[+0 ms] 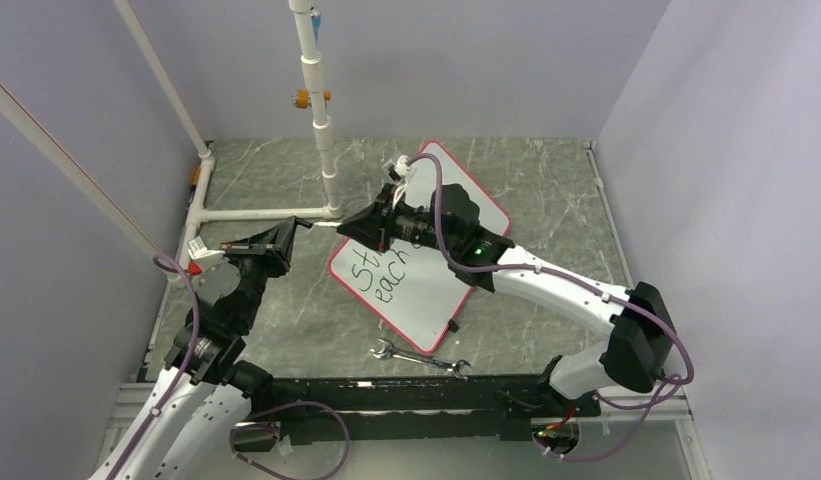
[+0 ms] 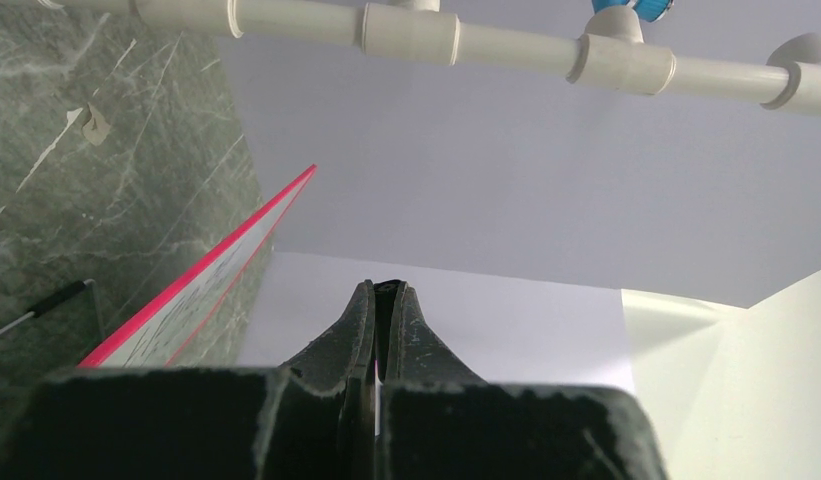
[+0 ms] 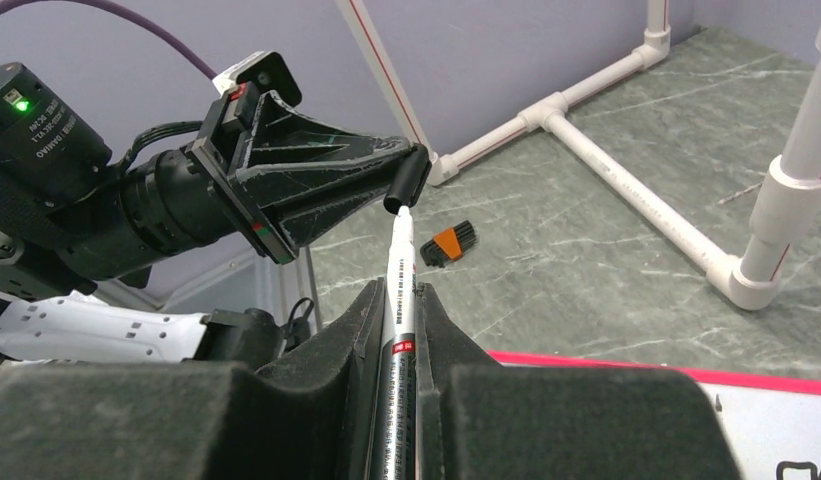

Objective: Write a sentence on the whiteboard
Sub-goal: Insert the whiteboard marker without the cap into the pen cap.

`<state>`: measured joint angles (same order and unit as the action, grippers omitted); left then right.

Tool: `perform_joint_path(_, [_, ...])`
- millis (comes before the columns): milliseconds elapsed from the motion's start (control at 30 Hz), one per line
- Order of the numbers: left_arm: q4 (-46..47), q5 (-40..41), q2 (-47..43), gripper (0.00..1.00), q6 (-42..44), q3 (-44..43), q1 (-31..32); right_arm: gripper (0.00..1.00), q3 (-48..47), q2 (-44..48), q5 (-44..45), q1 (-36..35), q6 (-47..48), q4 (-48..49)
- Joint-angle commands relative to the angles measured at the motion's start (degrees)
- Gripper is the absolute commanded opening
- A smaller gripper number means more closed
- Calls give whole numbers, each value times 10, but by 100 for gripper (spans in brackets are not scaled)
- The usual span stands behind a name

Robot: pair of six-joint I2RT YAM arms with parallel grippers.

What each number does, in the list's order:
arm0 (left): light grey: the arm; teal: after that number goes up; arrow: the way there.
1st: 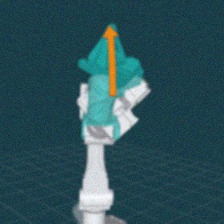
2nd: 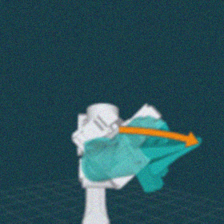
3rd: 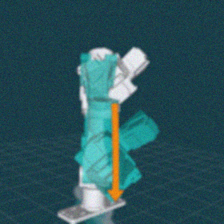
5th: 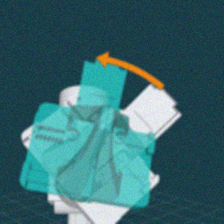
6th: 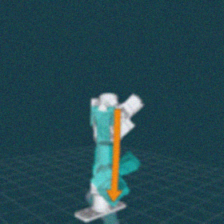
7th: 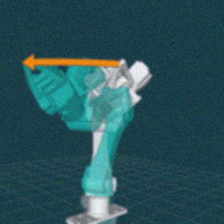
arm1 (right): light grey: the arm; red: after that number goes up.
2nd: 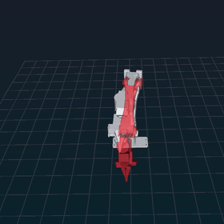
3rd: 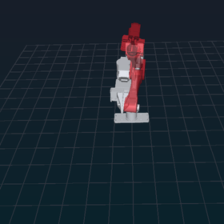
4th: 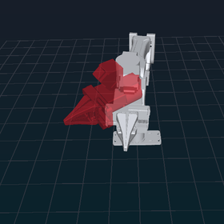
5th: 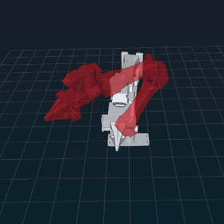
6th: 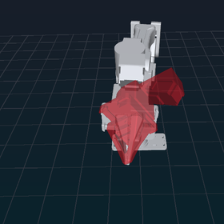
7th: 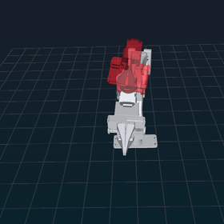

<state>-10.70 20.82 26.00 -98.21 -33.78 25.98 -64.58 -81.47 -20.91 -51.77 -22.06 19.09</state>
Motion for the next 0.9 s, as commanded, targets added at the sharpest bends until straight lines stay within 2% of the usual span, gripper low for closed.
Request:
perform_joint_path(0, [20,-16,4,0,-29,-7,1,0,-36,-5,13,-12,28,1])
perform_joint_path(867, [-3,2,11,0,-39,-21,1,0,-47,-6,43,-34,53,-25])
